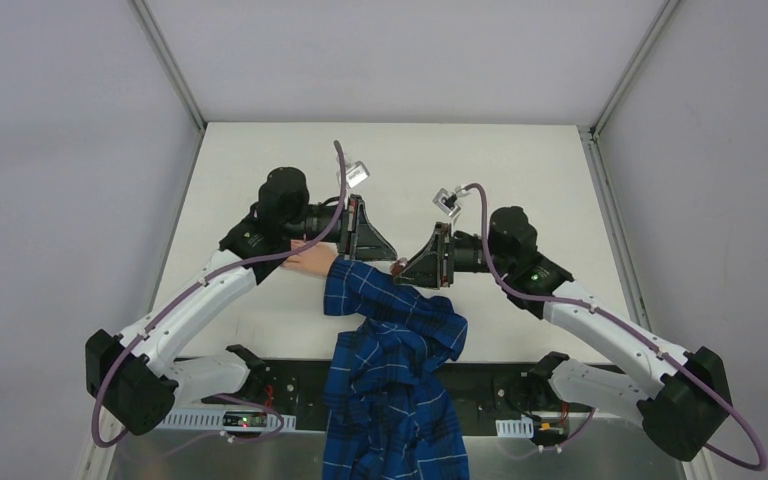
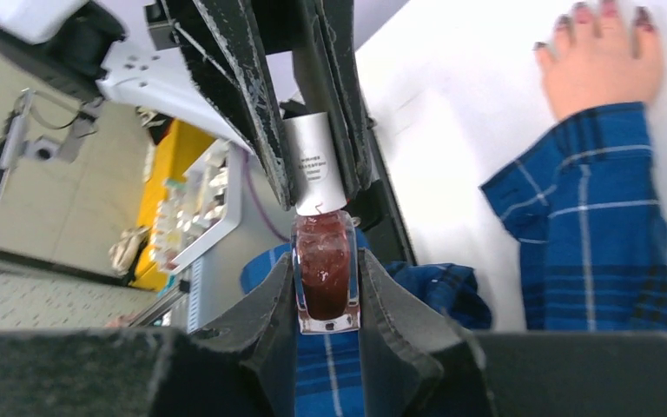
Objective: Paint the nails
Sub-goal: Unscrew the nail polish bottle.
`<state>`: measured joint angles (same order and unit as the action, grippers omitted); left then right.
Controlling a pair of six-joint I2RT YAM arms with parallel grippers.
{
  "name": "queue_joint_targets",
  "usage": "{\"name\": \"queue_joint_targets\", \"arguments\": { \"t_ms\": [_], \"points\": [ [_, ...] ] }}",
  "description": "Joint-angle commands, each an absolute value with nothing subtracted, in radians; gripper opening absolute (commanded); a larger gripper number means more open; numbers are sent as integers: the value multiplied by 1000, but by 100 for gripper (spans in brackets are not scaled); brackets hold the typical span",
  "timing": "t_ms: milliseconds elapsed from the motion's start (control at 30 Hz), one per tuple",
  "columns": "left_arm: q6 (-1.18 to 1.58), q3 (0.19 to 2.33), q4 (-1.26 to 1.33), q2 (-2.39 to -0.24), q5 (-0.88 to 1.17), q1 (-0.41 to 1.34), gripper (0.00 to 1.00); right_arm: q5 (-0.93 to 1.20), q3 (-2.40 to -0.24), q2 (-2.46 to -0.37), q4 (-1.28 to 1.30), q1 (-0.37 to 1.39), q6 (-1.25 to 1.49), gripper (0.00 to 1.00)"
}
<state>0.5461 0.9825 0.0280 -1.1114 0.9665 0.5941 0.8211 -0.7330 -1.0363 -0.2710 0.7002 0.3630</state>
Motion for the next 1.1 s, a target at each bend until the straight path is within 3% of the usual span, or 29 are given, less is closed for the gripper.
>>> {"name": "queue_joint_targets", "arguments": {
  "t_ms": [0, 633, 1067],
  "points": [
    [564, 1006, -19, -1122, 919, 579, 0, 505, -760, -1034, -171, 692, 294, 0],
    [623, 1004, -113, -1195, 790, 439, 0, -489, -959, -1310, -67, 1018, 129, 0],
    [658, 990, -126, -1210, 751, 402, 0, -694, -983, -1390, -238, 1047, 120, 0]
  ]
}}
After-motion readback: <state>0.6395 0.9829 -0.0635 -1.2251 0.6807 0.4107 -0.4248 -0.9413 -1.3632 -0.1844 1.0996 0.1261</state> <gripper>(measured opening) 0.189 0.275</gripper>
